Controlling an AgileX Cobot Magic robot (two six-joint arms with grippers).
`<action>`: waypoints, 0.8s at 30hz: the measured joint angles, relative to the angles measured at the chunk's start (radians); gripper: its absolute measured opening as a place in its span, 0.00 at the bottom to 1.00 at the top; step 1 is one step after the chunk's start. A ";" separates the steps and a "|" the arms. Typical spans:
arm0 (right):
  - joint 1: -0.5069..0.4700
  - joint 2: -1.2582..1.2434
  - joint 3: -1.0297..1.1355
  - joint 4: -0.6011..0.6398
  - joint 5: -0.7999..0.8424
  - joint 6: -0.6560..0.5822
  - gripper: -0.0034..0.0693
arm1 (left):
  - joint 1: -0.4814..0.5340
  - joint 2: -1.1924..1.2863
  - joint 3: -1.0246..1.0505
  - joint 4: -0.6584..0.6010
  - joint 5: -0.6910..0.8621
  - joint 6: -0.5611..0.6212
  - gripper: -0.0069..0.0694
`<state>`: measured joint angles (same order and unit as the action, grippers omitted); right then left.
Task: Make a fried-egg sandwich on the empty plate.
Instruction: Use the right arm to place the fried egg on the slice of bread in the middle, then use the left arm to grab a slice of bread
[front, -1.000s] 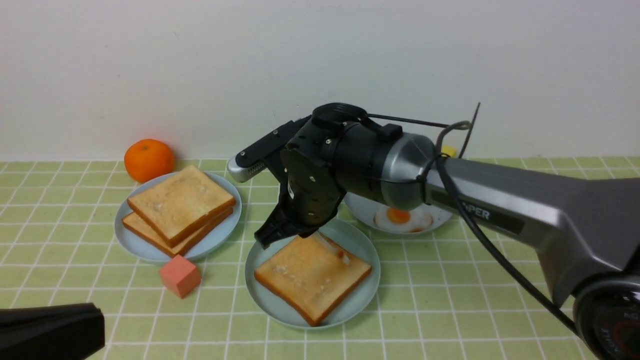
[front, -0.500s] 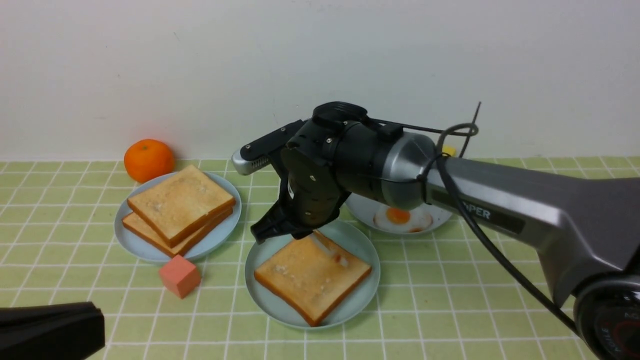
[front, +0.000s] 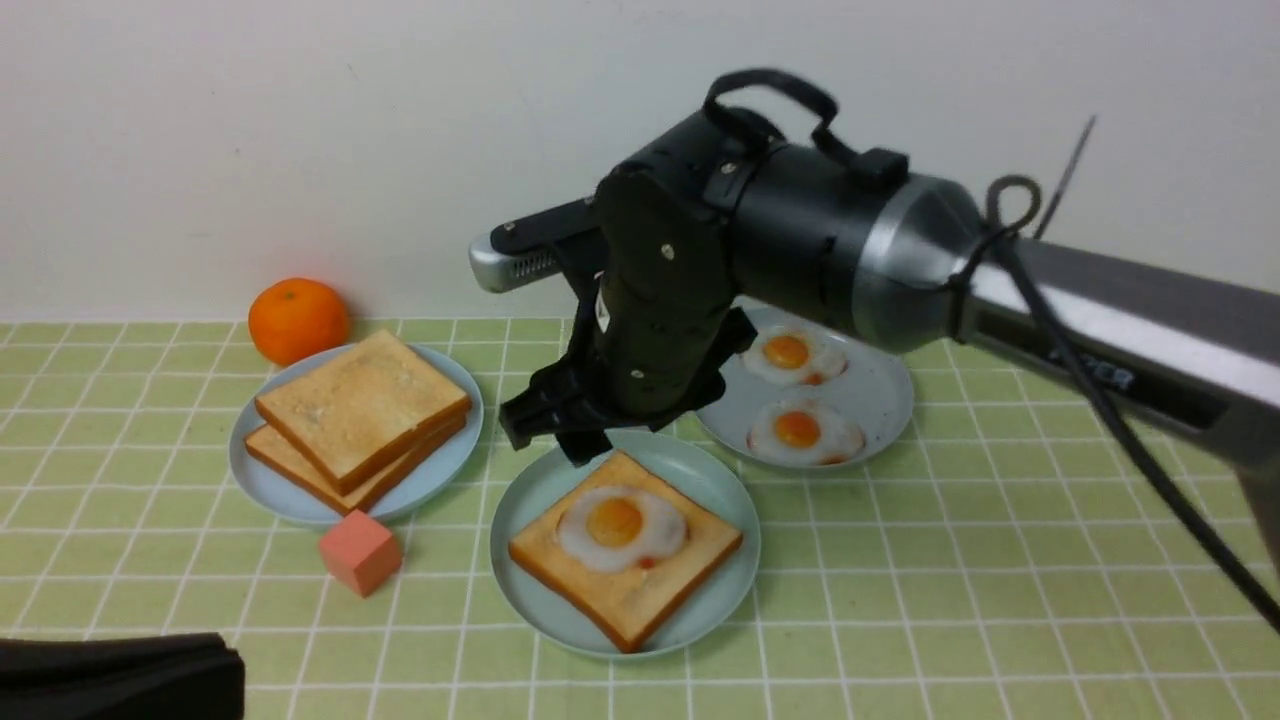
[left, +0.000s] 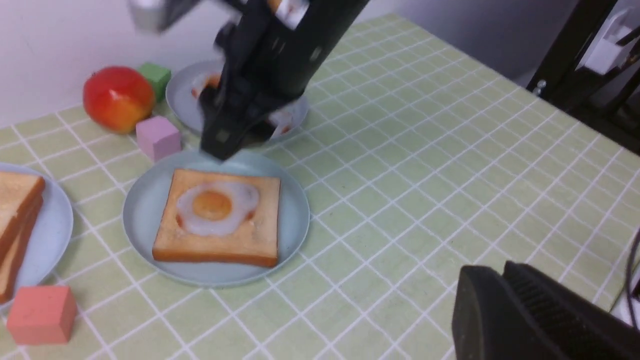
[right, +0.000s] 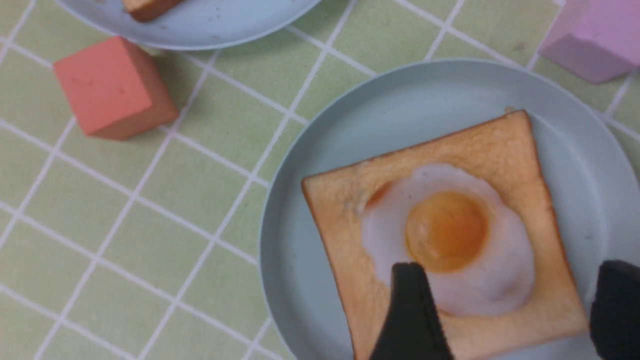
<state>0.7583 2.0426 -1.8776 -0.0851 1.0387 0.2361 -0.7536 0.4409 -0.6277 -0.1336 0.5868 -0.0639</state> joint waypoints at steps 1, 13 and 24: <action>0.000 -0.050 0.000 -0.010 0.050 -0.015 0.63 | 0.000 0.029 0.004 0.000 0.000 0.000 0.17; 0.000 -0.369 0.121 -0.149 0.200 -0.021 0.03 | 0.000 0.476 -0.094 0.024 -0.005 -0.089 0.16; 0.000 -0.860 0.594 -0.164 0.187 0.112 0.03 | 0.120 0.893 -0.360 0.124 0.066 -0.060 0.07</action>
<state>0.7583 1.1824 -1.2839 -0.2494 1.2252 0.3483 -0.6332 1.3340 -0.9875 -0.0101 0.6523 -0.1235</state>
